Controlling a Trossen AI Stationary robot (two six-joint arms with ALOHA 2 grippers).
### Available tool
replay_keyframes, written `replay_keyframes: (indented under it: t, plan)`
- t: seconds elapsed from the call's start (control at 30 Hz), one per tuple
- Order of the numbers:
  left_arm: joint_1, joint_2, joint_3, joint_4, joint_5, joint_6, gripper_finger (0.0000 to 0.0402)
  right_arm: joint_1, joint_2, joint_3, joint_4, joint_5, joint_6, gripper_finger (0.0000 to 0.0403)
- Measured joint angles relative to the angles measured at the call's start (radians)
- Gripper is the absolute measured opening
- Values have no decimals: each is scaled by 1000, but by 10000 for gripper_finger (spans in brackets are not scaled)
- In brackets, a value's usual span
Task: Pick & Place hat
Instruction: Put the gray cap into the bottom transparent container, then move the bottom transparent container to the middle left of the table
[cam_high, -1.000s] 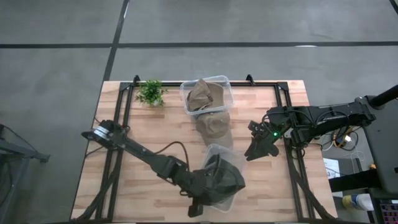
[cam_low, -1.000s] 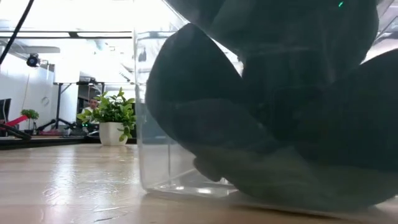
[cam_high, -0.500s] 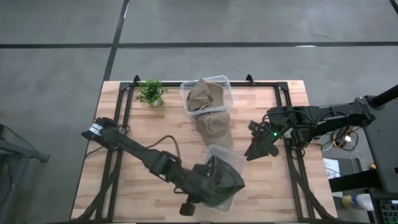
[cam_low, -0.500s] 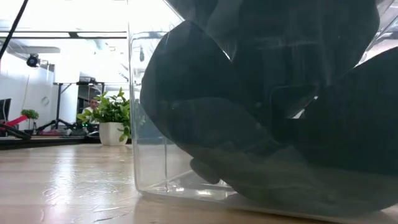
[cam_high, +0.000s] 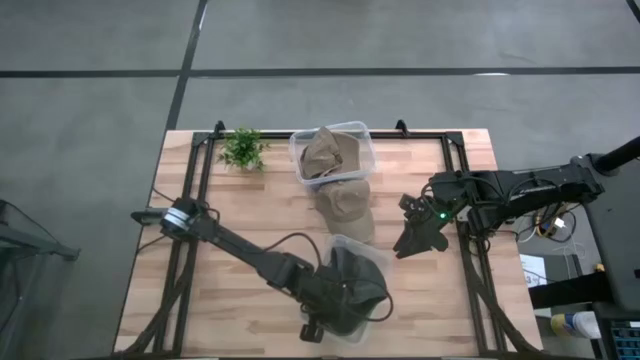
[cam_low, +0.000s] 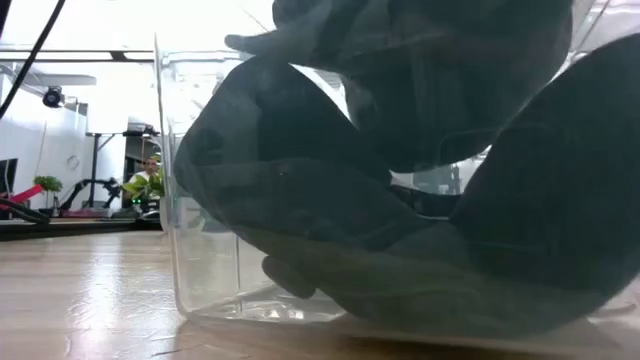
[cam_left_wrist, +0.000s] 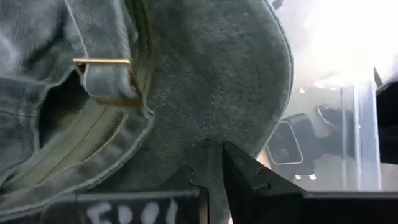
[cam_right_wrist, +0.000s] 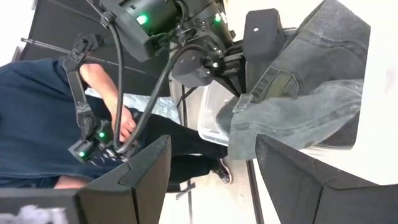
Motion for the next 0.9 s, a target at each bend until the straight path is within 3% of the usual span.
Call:
replay_keyframes:
  t: [0.17, 0.33, 0.47, 0.6, 0.73, 0.9]
  plan:
    - [14, -9, 1, -39, 0, -52, 25, 0, 0, 0, 1, 0, 1, 228]
    - [14, -105, 38, -26, -49, -55, 25, 0, 0, 0, 1, 0, 1, 228]
    - [13, -179, 69, -59, -132, -80, 25, 0, 0, 0, 1, 0, -2, 228]
    - [19, -260, 62, -88, -238, -240, 27, 0, 0, 0, 1, 0, 0, 228]
    - [55, -331, 47, -213, -263, -389, 55, 0, 0, 0, 1, 0, 1, 228]
    - [81, -386, -5, -292, -358, -538, 126, 0, 0, 0, 1, 0, -1, 228]
